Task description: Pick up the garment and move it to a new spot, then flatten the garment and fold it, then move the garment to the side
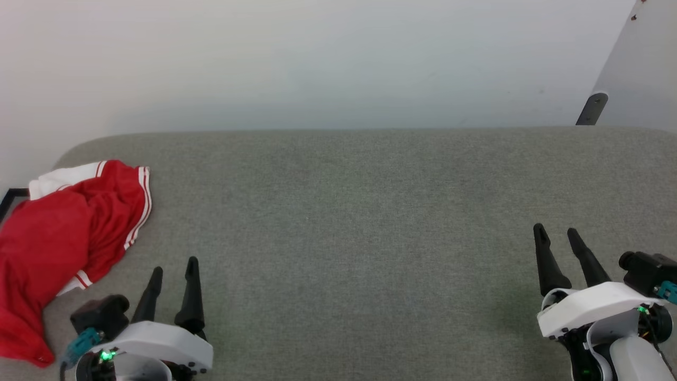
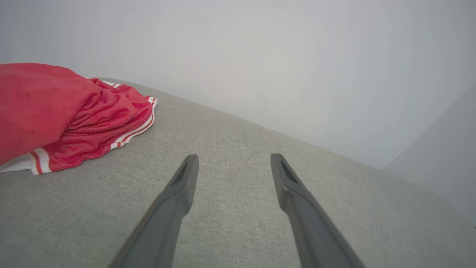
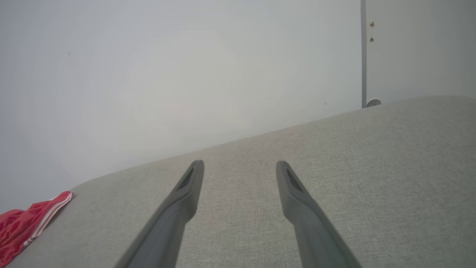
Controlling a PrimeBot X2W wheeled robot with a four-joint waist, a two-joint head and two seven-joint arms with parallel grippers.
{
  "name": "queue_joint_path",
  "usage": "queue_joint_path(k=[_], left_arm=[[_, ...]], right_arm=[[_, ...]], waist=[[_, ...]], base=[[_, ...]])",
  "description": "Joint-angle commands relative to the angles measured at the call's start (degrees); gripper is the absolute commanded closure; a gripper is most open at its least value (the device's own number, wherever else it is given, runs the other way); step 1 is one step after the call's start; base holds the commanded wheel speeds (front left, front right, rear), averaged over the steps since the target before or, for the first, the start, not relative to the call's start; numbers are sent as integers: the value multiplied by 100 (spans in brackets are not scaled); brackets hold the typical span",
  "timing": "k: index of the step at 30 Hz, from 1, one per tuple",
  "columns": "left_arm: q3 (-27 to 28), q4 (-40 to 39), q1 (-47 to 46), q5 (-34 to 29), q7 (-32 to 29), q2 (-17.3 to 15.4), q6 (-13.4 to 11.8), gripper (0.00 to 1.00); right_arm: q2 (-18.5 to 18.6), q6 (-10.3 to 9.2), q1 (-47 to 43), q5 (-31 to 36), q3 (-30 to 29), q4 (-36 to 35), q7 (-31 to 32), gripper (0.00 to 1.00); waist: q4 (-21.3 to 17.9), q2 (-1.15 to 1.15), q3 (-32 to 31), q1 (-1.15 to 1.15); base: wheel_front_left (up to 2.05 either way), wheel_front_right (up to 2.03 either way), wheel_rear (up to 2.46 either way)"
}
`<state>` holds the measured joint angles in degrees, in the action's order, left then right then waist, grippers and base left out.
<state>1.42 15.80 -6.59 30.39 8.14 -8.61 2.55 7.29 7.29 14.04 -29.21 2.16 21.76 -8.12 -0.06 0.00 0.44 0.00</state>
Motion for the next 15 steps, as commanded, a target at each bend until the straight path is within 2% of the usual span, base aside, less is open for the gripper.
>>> queue_joint_path(k=[1,15], left_arm=[[-30,-42,-89,-204,60,-58,-1,0],[-91,49,-162,-962,259,-119,-28,0]], right_arm=[[43,19,169,200,6,-21,-62,0],[17,23,284,926,-127,122,-259,0]], waist=[[1,0,5,0],[2,0,61,0]], base=[[0,0,0],[0,0,0]])
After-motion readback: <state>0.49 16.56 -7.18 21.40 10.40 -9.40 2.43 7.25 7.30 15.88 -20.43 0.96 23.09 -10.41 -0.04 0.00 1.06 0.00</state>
